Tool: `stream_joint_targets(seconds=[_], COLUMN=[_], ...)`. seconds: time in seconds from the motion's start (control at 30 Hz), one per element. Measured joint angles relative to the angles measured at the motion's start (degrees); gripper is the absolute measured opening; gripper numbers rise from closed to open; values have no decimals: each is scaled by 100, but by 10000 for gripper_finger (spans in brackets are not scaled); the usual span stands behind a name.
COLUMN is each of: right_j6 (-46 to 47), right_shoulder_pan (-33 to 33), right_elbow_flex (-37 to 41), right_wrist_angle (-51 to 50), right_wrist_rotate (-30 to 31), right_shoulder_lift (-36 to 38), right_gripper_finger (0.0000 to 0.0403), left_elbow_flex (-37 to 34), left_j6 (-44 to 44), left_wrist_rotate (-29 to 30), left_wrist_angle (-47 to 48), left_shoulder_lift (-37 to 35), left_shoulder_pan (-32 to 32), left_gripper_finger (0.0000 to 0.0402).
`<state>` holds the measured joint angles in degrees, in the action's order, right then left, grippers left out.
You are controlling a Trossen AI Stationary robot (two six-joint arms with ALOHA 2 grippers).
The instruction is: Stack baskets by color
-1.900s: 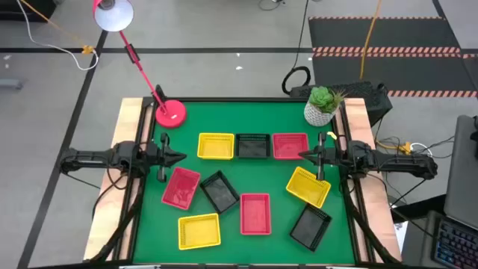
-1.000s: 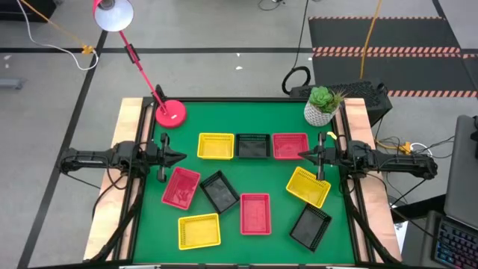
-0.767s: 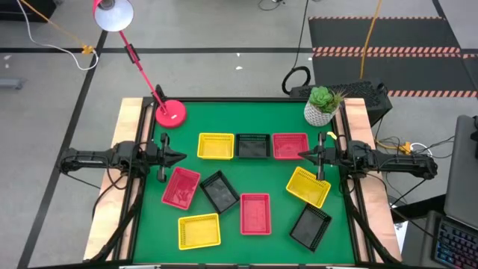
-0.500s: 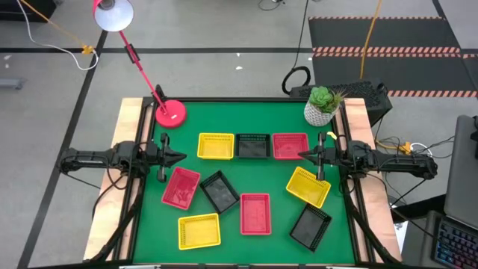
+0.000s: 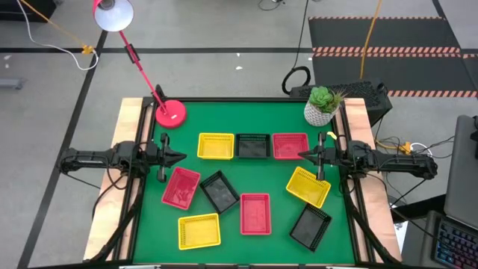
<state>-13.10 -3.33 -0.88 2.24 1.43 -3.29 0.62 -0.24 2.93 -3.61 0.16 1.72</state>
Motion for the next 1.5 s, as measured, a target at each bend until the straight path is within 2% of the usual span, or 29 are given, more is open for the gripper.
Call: stream_joint_targets(seconds=[0.87,1.2,1.37,1.5], right_j6=[2,2,1,0], right_shoulder_pan=[2,2,1,2], right_elbow_flex=[2,2,1,2], right_wrist_angle=[0,0,0,0], right_wrist_rotate=[0,0,0,0], right_shoulder_lift=[2,0,1,2], right_gripper_finger=[0,0,0,0], left_elbow_flex=[1,8,399,1056], left_j6=[109,-466,-468,-433], left_wrist_rotate=[-1,-292,-473,-677], left_wrist_angle=[-16,-188,-183,158], left_shoulder_lift=[0,0,90,364], left_shoulder_pan=[-2,0,-2,0], left_gripper_finger=[19,19,19,19])
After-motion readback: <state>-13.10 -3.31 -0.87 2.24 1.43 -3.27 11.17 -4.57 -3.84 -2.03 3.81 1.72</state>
